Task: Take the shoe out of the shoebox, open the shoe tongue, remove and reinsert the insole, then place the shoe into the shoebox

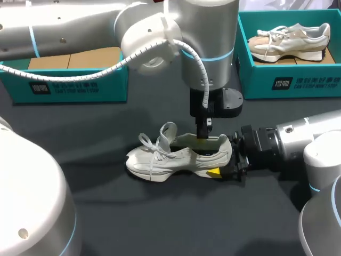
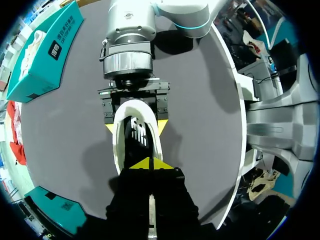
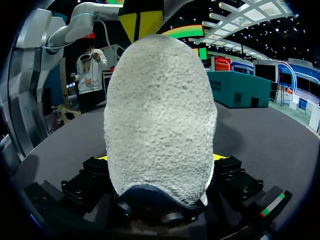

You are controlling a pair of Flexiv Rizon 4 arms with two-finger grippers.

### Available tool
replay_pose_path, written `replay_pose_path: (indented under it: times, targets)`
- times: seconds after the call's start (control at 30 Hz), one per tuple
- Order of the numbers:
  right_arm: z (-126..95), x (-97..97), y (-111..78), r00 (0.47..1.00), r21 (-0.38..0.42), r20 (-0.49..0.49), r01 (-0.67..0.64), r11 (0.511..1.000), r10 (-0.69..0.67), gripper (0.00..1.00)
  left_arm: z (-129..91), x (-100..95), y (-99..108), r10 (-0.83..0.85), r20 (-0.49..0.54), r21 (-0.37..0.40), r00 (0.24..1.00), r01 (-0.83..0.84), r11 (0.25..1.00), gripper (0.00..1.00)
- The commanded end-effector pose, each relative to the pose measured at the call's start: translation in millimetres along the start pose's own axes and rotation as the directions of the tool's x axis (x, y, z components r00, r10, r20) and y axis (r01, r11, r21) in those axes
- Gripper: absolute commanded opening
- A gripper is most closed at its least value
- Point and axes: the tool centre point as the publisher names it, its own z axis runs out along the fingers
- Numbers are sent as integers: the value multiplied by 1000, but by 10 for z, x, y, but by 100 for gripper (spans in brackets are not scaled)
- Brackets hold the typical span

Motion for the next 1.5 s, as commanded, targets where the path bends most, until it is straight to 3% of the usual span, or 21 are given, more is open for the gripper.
replay_pose_path:
  times: [0.03, 0.23, 0.43, 0.67, 1.2, 1.5]
  targets:
    - [13, -1, -9, 1000, 4, 1, -1, 1000, 1, 0, 29, -35, -85, 0, -3, -22, 1000, 0, 1000, 0]
    - [13, -1, -9, 1000, 4, 1, -1, 1000, 1, 0, 29, -35, -85, 0, -3, -22, 1000, 0, 1000, 0]
    - [13, -1, -9, 1000, 4, 1, -1, 1000, 1, 0, 351, -73, -177, 40, -28, 16, 999, -39, 999, 0]
    - [13, -1, -9, 1000, 4, 1, -1, 1000, 1, 0, 485, -121, -184, 30, -31, 34, 999, -29, 999, 0]
    - [13, -1, -9, 1000, 4, 1, -1, 1000, 1, 0, 812, -170, -7, 16, -116, -23, 993, -19, 1000, 0]
    - [13, -1, -9, 1000, 4, 1, -1, 1000, 1, 0, 815, -80, 97, 78, -139, -27, 987, -83, 996, 0]
